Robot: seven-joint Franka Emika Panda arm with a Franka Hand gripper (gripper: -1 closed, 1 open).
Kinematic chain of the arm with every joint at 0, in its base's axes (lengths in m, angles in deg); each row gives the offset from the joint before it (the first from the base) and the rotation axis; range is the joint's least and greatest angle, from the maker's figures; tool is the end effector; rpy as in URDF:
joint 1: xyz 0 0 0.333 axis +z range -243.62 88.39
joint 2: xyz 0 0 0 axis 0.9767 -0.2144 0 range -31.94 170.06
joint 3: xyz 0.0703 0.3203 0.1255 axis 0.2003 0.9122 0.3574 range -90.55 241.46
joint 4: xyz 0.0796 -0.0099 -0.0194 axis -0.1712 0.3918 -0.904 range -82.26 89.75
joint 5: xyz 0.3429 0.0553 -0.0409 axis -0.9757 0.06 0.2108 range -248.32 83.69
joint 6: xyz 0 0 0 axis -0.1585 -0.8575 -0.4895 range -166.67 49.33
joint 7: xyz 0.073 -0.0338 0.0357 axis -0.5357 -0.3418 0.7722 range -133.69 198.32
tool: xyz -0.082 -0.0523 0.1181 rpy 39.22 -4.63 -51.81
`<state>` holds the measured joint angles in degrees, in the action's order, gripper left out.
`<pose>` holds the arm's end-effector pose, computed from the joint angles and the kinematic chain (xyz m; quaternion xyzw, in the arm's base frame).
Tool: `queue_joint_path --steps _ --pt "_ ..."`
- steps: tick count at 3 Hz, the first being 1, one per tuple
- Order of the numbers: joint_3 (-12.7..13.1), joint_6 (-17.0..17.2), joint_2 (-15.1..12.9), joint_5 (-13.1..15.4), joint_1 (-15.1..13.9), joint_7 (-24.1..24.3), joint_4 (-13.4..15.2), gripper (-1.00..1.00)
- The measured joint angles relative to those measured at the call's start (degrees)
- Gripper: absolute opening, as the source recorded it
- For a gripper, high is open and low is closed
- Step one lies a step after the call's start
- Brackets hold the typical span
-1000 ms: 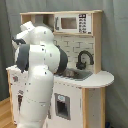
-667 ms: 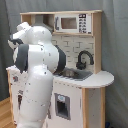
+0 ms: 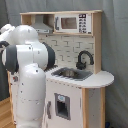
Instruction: Play with the kitchen
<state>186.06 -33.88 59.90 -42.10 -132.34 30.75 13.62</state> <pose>0.3767 0.3026 0.5806 0.8337 0.4653 0.0206 0.2968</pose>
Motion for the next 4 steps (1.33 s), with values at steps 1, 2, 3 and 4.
queue_joint_path --steps 1,2,3,4 --pt "1.8 0.6 5.9 0.8 0.0 -0.3 0.0 1.00" --pt "5.6 3.1 11.3 1.1 0.0 -0.3 -0.2 1.00" --pt "10.0 7.4 14.2 2.7 0.0 -0.2 -0.9 1.00" --pt "14.0 11.9 16.2 4.9 0.1 -0.2 -1.8 1.00"
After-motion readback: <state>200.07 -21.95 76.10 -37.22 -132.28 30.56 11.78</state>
